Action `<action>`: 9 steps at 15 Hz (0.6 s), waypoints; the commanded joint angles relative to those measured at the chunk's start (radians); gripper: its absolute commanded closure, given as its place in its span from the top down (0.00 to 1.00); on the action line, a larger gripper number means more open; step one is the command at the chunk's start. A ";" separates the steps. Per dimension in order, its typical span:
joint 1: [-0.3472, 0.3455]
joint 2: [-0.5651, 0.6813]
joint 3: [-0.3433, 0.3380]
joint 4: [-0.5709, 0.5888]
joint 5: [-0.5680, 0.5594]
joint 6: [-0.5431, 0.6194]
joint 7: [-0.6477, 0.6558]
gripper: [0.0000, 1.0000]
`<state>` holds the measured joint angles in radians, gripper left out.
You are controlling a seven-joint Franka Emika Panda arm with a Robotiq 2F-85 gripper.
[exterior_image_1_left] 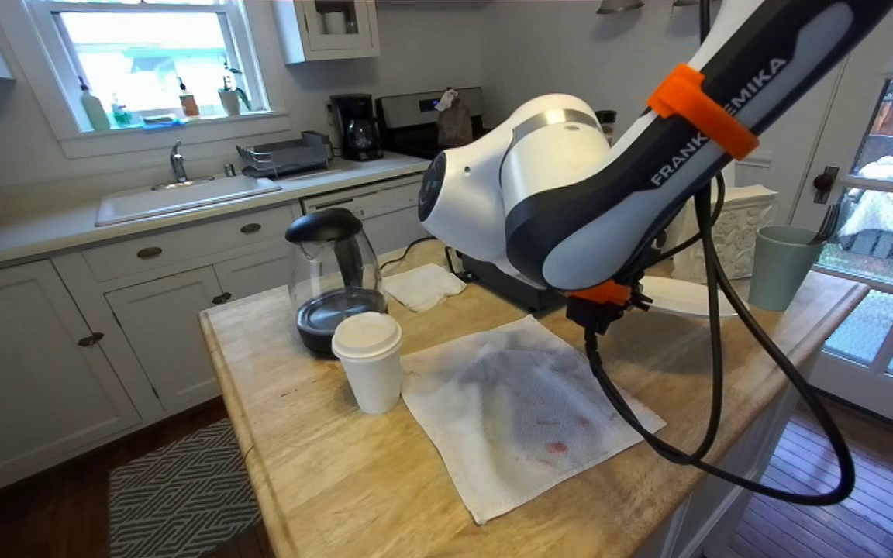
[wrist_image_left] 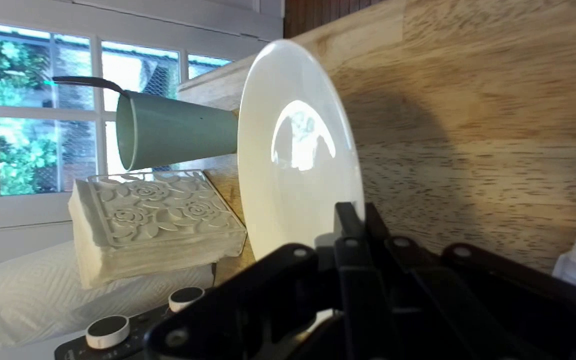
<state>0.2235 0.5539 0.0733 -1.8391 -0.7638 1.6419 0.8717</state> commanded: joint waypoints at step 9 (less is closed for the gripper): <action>0.003 0.033 -0.040 -0.078 -0.013 0.147 0.037 0.01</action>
<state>0.2218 0.5812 0.0463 -1.8993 -0.7649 1.7591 0.8910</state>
